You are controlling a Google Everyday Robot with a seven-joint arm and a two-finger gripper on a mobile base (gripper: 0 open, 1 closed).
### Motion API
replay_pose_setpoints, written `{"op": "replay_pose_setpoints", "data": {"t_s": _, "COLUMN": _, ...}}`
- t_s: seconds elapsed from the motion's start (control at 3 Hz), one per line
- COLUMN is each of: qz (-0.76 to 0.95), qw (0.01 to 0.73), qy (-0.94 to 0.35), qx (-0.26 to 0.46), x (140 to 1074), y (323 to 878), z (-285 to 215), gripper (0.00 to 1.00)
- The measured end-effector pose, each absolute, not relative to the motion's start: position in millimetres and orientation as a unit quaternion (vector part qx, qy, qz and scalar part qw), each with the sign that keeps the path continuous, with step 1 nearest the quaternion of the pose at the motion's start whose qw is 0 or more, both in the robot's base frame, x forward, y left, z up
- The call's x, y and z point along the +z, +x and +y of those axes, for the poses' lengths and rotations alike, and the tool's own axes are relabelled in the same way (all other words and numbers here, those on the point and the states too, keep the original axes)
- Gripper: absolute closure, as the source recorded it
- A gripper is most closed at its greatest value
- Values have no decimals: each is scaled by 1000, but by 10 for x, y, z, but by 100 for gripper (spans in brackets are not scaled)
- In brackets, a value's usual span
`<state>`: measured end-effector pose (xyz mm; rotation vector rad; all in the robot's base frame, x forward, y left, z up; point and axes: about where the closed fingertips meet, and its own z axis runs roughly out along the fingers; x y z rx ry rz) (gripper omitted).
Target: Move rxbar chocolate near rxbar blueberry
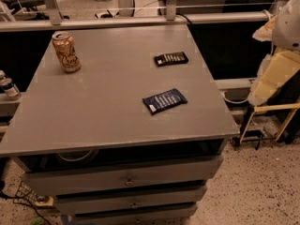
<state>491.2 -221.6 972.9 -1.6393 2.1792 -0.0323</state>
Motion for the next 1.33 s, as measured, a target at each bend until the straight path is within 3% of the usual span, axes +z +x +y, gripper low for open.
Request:
{"op": "replay_pose_setpoints", "data": {"t_s": 1.0, "qz": 765, "qw": 309, "qy": -555, "qx": 108, "x": 9300, "y": 6746, "z": -1881, "gripper": 0}}
{"op": "replay_pose_setpoints", "data": {"t_s": 1.33, "qz": 765, "qw": 342, "qy": -528, "qx": 142, "x": 9160, "y": 7055, "z": -1810, "gripper": 0}}
